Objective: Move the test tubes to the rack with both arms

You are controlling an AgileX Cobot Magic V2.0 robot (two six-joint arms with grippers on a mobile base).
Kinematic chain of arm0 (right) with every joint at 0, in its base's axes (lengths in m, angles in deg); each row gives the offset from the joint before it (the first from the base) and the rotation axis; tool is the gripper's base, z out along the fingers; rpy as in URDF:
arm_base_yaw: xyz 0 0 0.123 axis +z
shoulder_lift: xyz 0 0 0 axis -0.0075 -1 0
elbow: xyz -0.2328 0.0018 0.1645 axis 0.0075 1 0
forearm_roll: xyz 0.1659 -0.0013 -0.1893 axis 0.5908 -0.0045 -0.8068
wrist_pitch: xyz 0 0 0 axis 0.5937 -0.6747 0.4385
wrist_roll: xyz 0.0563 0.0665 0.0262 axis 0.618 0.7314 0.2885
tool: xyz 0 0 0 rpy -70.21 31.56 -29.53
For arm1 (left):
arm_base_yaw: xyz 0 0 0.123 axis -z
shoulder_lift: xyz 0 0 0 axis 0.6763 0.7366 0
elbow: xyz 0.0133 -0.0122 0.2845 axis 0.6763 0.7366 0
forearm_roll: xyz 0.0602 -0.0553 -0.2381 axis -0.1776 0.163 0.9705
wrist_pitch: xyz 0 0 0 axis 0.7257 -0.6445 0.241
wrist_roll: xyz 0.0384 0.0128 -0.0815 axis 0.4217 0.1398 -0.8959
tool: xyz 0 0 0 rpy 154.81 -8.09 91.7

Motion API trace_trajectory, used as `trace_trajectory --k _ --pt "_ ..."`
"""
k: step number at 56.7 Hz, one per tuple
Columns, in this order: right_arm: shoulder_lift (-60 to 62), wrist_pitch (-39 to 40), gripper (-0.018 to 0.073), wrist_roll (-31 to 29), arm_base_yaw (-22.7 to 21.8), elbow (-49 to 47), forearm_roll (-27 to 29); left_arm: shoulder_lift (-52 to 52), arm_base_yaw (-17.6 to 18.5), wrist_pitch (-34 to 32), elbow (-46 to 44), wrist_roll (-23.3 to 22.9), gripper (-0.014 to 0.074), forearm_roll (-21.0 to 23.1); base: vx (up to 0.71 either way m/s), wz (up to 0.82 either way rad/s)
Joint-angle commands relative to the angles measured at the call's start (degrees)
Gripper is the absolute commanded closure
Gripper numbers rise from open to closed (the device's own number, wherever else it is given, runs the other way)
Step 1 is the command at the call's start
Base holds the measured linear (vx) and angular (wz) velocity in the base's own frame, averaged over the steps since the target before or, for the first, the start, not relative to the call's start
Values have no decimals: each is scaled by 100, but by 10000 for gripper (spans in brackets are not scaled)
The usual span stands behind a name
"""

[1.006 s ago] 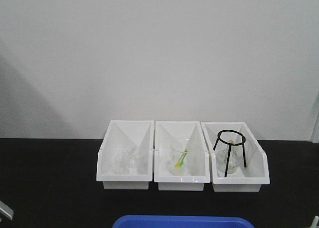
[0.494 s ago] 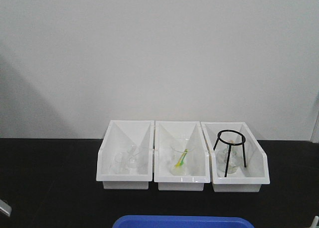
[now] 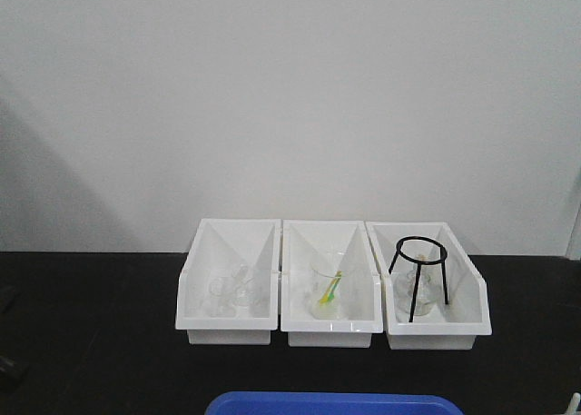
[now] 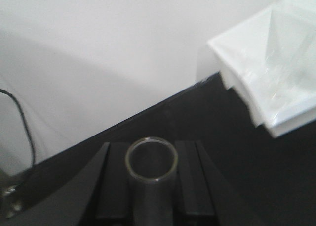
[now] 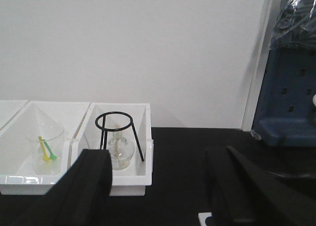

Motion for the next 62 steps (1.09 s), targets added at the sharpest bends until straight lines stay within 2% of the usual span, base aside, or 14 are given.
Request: trace_trajectory --k 1,5,11,18,27,36,46,62 --pt "-200 381 107 -20 -6 -214 79 -219 152 257 -575 -691 619 3 0 0" --pt "-386 388 107 -28 149 -214 120 -219 300 588 -815 -888 619 3 0 0" --pt "-761 478 107 -28 662 -214 115 -207 672 824 -937 -937 619 3 0 0" --pt "-1279 869 115 -28 1549 -214 115 -207 1167 832 -937 -937 619 79 0 0" --pt "-2002 1794 132 -28 2713 -214 109 -207 1836 787 -937 -937 619 588 0 0" --pt "-2729 2628 134 -28 3674 -214 81 -207 2375 797 -988 -937 619 947 0 0" --pt "-3464 3712 134 -22 4391 -214 -54 -207 2799 779 -990 -937 619 1065 0 0" --pt "-4241 4876 120 -17 5090 -214 -136 -137 3290 770 -990 -937 619 1059 0 0"
